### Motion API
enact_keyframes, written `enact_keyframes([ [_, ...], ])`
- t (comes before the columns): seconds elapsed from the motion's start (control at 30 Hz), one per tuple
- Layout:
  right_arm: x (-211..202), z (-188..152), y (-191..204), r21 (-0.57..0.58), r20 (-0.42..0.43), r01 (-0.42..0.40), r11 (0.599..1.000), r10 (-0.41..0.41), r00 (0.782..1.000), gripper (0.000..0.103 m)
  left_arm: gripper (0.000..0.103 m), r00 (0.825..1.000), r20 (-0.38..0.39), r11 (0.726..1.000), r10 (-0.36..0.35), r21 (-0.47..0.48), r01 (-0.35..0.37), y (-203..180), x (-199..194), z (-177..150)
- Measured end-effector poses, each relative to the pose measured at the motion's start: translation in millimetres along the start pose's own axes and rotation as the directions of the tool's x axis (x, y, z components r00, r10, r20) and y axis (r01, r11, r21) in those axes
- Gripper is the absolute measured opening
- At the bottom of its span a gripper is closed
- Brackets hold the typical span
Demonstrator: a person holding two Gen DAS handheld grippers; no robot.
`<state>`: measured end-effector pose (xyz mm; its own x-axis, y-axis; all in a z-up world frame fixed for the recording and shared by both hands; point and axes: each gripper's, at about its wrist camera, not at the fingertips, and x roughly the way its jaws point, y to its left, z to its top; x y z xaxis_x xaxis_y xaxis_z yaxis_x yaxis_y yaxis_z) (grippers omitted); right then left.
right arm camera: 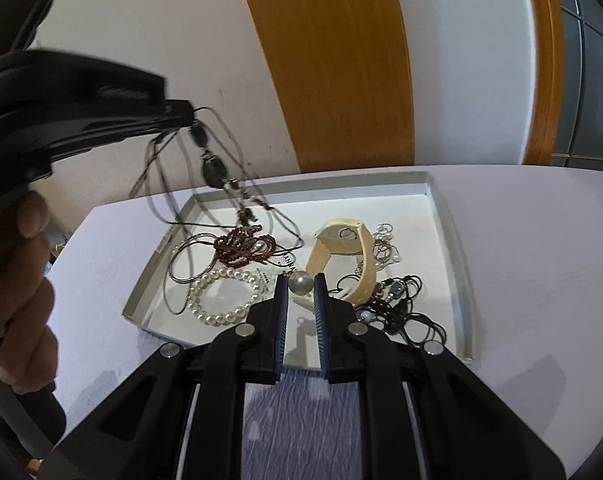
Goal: Organize jewelry
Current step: 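Carry the green-bead necklace and pearl earring over the gray tray with both tools, then open both tools to drop the necklace and earring into the tray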
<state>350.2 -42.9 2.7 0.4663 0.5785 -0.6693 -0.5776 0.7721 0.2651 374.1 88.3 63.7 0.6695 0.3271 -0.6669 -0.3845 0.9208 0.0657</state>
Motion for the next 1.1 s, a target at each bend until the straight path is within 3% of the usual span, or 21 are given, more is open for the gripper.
enact_keyframes([
  [0.27,17,-5,1,-0.001,-0.024,0.007,1.0,-0.007,1.0,0.014,0.01,0.999,-0.039,1.0,-0.006,-0.002,0.006,-4,34,-9],
  [1.1,24,-5,0,0.011,-0.028,0.022,1.0,-0.021,0.999,0.014,0.009,0.996,-0.086,0.999,0.014,-0.041,-0.017,7,63,-20],
])
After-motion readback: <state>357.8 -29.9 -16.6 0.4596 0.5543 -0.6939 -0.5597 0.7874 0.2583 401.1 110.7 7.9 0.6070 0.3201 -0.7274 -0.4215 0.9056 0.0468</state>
